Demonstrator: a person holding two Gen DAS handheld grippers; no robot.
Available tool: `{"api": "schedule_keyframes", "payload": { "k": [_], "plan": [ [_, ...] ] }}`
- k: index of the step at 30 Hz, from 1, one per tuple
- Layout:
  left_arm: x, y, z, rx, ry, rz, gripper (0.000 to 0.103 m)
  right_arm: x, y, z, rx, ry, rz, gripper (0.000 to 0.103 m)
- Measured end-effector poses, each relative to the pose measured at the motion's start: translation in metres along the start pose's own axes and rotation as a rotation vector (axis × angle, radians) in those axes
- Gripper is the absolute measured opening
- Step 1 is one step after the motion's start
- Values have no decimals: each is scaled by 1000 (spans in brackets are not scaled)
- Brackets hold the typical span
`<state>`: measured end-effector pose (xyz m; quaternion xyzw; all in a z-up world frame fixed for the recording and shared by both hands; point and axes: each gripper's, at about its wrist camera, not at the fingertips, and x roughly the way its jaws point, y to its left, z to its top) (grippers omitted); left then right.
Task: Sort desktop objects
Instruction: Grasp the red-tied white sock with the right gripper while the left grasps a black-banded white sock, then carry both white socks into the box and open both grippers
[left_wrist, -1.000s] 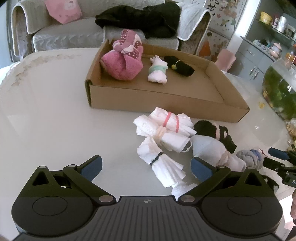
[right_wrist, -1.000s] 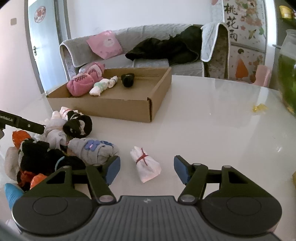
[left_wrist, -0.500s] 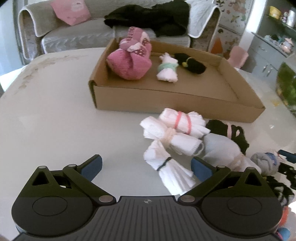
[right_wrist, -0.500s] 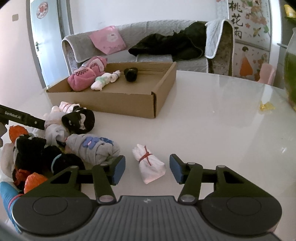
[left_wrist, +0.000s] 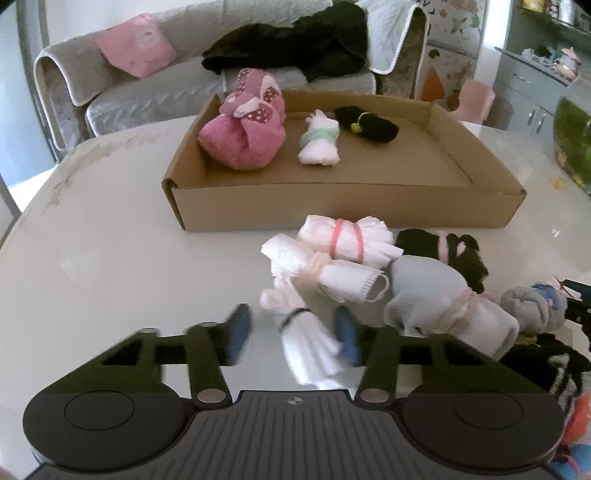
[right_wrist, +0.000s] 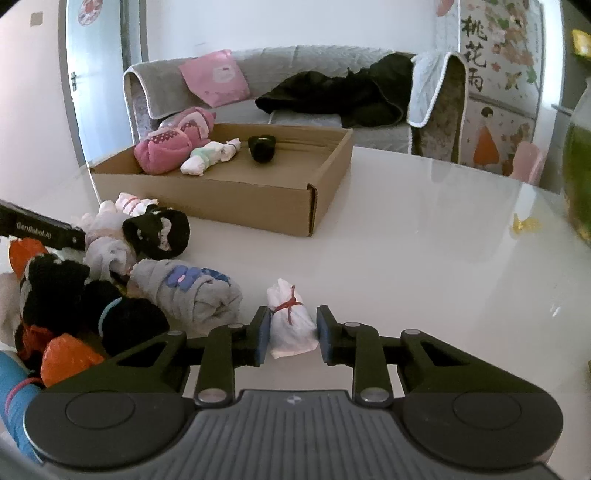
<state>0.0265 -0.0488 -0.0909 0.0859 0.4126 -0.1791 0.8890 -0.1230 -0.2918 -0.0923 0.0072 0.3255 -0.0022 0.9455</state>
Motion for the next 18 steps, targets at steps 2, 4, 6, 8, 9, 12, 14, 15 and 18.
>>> {"api": "schedule_keyframes", "payload": {
  "k": [2, 4, 6, 8, 9, 12, 14, 15, 18],
  "plan": [
    [-1, 1, 0, -4, -3, -8, 31, 0, 0, 0, 5, -2, 2, 24],
    [-2, 4, 0, -14, -1, -21, 28, 1, -1, 1, 16, -4, 6, 23],
    [-3, 5, -1, -20, 0, -31, 26, 1, -1, 1, 17, -6, 5, 23],
    [-5, 5, -1, -21, 1, -37, 25, 1, 0, 1, 21, -6, 5, 23],
    [-6, 5, -2, -21, 0, -36, 25, 0, 0, 1, 21, -7, 4, 22],
    [-8, 6, -3, -18, 0, -25, 25, -1, 0, 0, 29, -9, 0, 22],
    [-12, 7, -4, -15, -9, -16, 25, -3, -3, 0, 36, -12, -4, 22],
    [-15, 7, -4, -13, -16, -11, 25, -5, -4, -1, 43, -18, -6, 22],
    [-27, 10, -5, -5, -38, 11, 25, -11, -10, -2, 72, -35, -6, 22]
  ]
}}
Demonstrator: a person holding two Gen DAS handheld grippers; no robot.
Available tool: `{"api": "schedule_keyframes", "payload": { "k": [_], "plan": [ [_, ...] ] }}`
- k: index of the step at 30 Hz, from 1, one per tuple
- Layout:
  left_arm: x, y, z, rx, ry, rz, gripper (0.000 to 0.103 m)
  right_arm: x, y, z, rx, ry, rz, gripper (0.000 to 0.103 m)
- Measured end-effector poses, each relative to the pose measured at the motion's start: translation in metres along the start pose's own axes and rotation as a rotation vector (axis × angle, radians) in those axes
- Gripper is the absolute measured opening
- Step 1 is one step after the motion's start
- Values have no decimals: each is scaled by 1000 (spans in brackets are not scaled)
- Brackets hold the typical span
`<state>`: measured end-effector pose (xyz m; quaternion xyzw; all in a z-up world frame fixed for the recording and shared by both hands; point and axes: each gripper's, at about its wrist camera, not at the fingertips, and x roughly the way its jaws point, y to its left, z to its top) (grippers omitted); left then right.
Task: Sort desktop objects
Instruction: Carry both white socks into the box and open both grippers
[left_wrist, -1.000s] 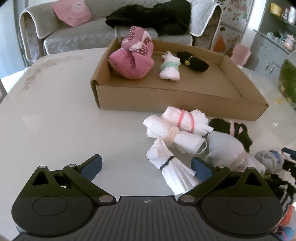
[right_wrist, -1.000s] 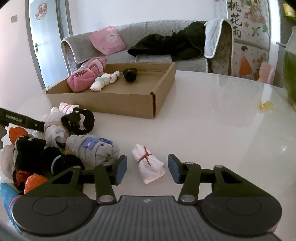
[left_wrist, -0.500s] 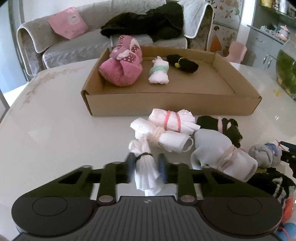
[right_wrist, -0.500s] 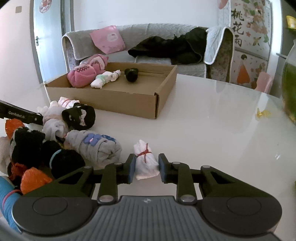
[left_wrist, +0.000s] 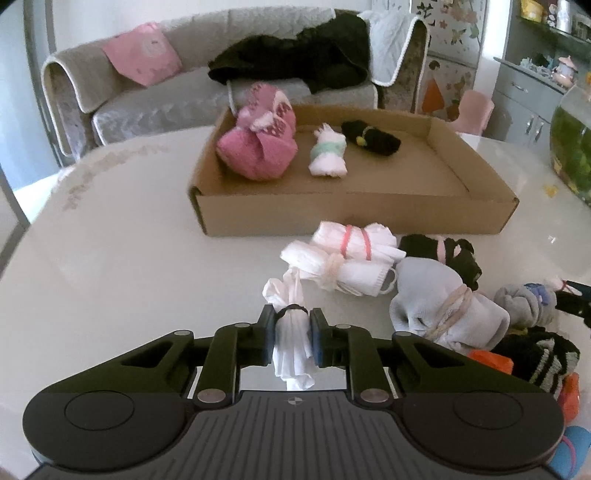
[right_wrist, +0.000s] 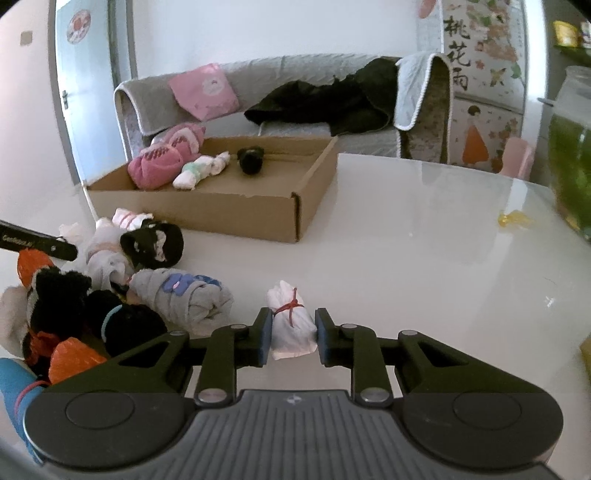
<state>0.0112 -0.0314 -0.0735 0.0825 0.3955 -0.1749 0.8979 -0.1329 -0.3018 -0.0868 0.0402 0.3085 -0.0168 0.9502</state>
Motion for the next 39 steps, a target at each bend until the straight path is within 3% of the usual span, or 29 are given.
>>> {"api": "schedule_keyframes", "payload": {
  "k": [9, 20, 29, 39],
  "plan": [
    [-52, 22, 13, -43, -48, -29, 25, -23, -22, 21, 89, -74, 25, 22],
    [-81, 16, 90, 1, -162, -40, 25, -24, -2, 123, -10, -186, 55, 22],
    [-36, -23, 167, 41, -143, -132, 25, 38, 13, 186, -53, -158, 91, 22],
    [66, -56, 189, 50, -8, -227, 25, 115, 15, 186, -71, -27, 48, 22]
  ]
}}
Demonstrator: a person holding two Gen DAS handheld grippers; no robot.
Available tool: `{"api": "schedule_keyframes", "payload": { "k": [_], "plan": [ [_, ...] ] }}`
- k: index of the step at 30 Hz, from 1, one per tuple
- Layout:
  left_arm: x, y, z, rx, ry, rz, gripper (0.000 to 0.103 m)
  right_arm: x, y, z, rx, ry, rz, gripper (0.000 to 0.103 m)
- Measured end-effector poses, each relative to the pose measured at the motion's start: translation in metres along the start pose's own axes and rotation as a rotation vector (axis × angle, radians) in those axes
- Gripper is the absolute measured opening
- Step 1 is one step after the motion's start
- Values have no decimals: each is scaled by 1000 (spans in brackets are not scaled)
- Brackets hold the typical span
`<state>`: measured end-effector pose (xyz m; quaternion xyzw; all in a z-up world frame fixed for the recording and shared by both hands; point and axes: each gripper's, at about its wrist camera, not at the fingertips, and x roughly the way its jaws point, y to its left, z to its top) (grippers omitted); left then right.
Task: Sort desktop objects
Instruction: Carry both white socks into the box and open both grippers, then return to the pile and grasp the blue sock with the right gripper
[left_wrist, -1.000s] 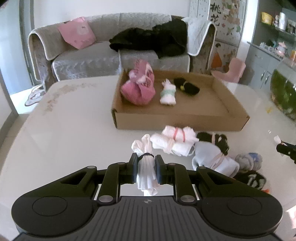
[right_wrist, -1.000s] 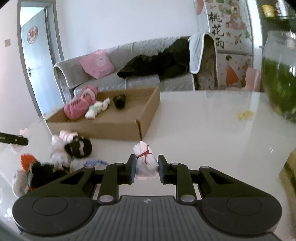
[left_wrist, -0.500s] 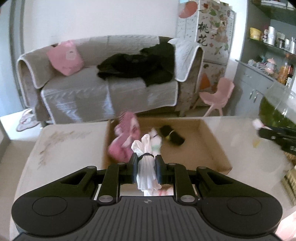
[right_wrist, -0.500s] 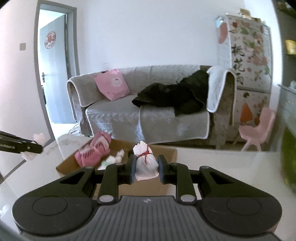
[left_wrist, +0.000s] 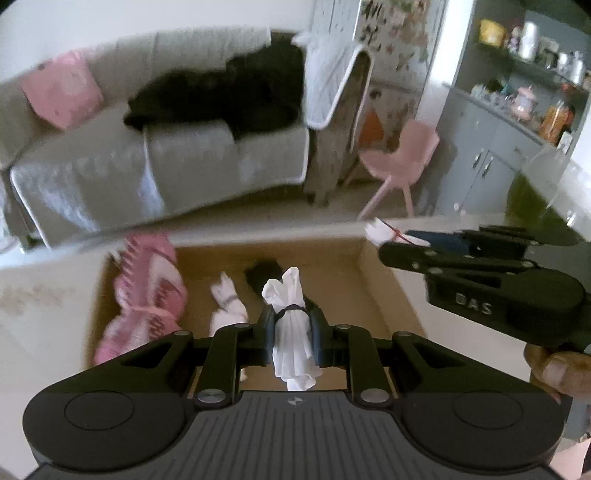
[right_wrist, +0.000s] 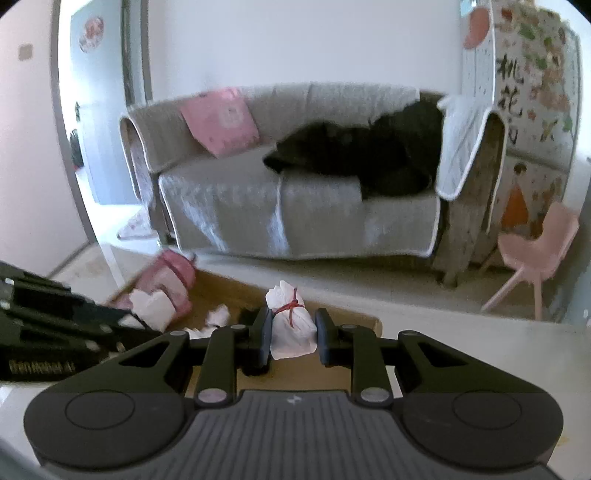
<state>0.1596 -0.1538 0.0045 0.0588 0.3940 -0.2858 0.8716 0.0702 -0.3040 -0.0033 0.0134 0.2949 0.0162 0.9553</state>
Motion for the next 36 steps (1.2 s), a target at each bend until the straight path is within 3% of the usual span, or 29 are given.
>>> {"api": "schedule_keyframes", "payload": {
  "k": [6, 13, 14, 16, 17, 18, 19, 20, 24, 28, 36],
  "plan": [
    [56, 7, -13, 7, 82, 18, 25, 38, -3, -10, 14, 79, -37, 22],
    [78, 10, -23, 32, 123, 25, 28, 61, 1, -19, 1, 149, -54, 23],
    [78, 10, -25, 34, 129, 32, 32, 61, 3, -22, -3, 152, -63, 24],
    [84, 9, -24, 35, 141, 38, 51, 66, 2, -20, -12, 160, -75, 29],
    [83, 10, -24, 25, 146, 26, 67, 65, 2, -20, -3, 163, -67, 32],
    [82, 12, -24, 14, 139, 14, 77, 63, 1, -19, 2, 156, -65, 40],
    [80, 12, -23, 10, 130, 15, 79, 62, 1, -18, 3, 145, -71, 54],
    [77, 12, -23, 14, 124, 22, 80, 57, 1, -17, 6, 133, -74, 59],
    [51, 13, -26, 29, 91, 34, 81, 23, 0, -13, -1, 75, -46, 60],
    [6, 23, -48, 14, 44, 14, 84, -37, 2, -24, 1, 12, 6, 61],
    [-84, 34, -123, -10, -3, -13, 87, -132, 27, -95, -5, -8, 88, 67]
  ]
}}
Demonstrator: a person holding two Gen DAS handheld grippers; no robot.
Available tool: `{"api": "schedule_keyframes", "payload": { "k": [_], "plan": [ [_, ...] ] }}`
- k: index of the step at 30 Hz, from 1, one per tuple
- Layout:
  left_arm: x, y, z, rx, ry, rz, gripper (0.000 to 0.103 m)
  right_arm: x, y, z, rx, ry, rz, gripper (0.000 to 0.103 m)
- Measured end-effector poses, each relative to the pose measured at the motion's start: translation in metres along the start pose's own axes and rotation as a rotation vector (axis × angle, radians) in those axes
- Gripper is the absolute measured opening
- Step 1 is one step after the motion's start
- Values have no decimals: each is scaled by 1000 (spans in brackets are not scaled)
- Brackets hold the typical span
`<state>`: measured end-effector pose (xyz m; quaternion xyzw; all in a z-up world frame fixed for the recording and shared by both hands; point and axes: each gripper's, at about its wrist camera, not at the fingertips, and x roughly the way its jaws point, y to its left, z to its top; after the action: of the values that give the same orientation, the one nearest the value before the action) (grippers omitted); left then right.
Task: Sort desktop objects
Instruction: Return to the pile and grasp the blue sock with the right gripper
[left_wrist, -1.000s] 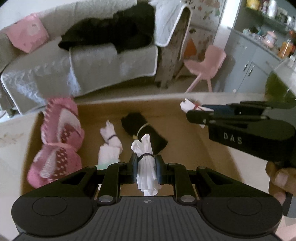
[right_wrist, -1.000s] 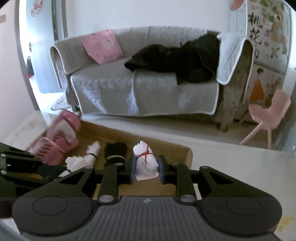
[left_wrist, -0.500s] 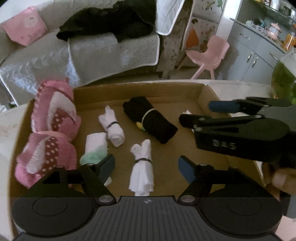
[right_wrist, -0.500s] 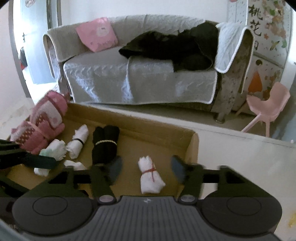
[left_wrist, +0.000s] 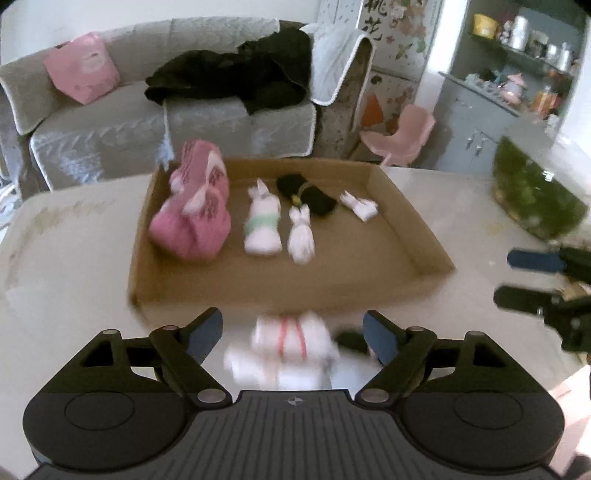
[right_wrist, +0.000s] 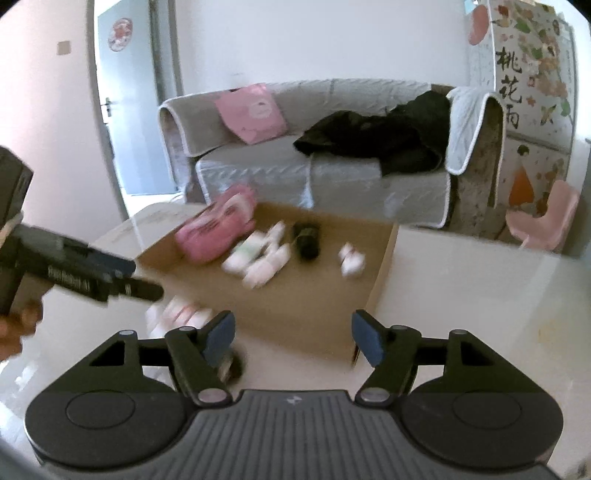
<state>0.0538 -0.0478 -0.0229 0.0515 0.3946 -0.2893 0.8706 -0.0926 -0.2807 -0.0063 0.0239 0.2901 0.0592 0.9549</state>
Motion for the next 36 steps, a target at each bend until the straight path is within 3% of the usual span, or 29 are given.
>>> {"api": "schedule_keyframes", "payload": {
  "k": [6, 9, 12, 19, 28, 36],
  "plan": [
    [-39, -3, -61, -47, 6, -15, 89, -33, 22, -51, 57, 0, 10, 67],
    [-41, -13, -78, -23, 12, 18, 90, -43, 38, -68, 71, -15, -11, 68],
    [-37, -18, -89, -15, 24, -4, 92, -51, 55, -79, 103, -47, -44, 90],
    [-22, -21, -96, -16, 37, -4, 97, -35, 95, -103, 54, -42, -63, 97],
    [-15, -35, -102, 53, 55, -11, 101, 4, 102, -95, 108, -27, -100, 97],
    [0, -36, -101, 52, 99, 5, 100, 0, 88, -104, 157, -49, -123, 79]
  ]
}}
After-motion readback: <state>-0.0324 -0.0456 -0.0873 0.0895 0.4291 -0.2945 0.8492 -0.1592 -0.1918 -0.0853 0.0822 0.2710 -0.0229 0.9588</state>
